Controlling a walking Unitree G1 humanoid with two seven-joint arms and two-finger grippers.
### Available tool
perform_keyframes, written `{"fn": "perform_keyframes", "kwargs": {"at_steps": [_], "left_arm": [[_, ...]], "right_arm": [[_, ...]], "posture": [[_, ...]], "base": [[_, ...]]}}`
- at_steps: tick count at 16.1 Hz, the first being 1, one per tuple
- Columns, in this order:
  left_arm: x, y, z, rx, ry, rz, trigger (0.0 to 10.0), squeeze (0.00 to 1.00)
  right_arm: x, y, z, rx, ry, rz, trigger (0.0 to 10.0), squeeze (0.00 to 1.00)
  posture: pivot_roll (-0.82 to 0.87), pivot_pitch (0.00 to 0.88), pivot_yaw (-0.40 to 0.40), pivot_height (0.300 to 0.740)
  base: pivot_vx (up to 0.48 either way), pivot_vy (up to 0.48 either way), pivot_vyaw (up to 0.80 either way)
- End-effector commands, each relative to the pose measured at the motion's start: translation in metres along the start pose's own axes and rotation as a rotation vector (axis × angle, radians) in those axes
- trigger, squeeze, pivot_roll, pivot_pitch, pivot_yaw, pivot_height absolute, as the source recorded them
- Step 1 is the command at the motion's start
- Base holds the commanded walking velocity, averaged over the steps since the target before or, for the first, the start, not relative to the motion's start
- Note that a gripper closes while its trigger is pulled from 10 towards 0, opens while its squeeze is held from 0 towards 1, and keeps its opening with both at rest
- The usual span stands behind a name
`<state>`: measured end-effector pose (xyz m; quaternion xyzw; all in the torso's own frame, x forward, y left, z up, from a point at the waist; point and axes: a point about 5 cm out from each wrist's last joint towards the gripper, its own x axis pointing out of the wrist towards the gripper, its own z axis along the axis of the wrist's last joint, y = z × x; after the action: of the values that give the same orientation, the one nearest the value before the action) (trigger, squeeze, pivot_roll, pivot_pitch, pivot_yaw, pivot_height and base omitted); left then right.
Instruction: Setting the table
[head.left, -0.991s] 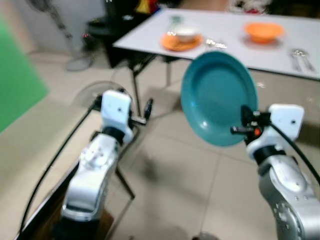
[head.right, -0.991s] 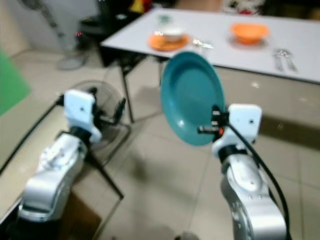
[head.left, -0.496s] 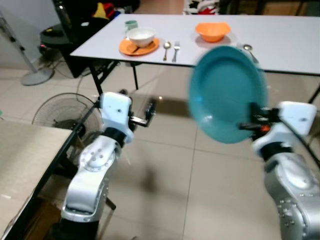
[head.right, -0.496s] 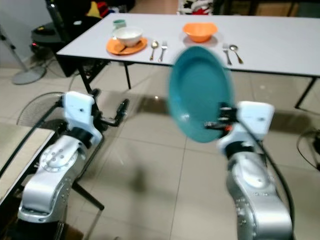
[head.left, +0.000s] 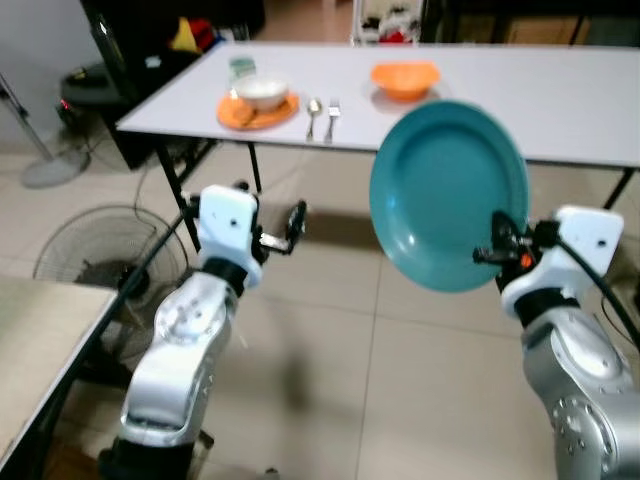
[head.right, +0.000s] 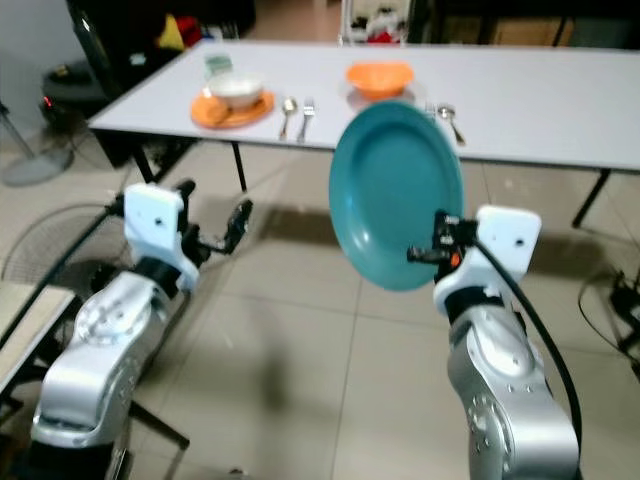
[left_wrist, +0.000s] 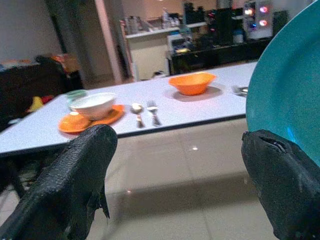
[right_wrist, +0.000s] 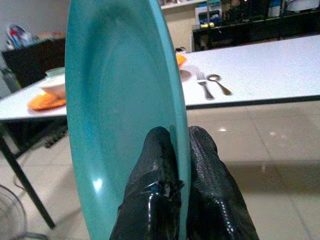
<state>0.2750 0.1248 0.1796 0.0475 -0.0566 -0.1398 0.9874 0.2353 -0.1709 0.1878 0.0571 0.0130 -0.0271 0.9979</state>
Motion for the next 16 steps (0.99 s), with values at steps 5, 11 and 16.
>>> {"fn": "perform_keyframes", "kwargs": {"at_steps": [5,11,16], "left_arm": [[-0.001,0.012,-0.003,0.019,0.017,0.034,10.0,0.00],[0.002,0.013,-0.002,0.018,0.013,0.043,10.0,0.00],[-0.011,0.017,-0.016,0.006,0.069,0.063,10.0,0.00]], "right_arm": [[0.006,0.006,0.003,0.024,-0.012,0.028,10.0,0.00],[0.013,0.010,0.007,0.106,-0.043,0.076,10.0,0.00],[0.009,0.015,-0.007,0.004,0.031,0.160,10.0,0.00]], "posture": [[0.02,0.000,0.077,0.740],[0.03,0.000,0.071,0.740],[0.03,0.000,0.044,0.740]], "base": [[0.308,0.000,0.00],[0.304,0.000,0.00],[0.297,0.000,0.00]]}}
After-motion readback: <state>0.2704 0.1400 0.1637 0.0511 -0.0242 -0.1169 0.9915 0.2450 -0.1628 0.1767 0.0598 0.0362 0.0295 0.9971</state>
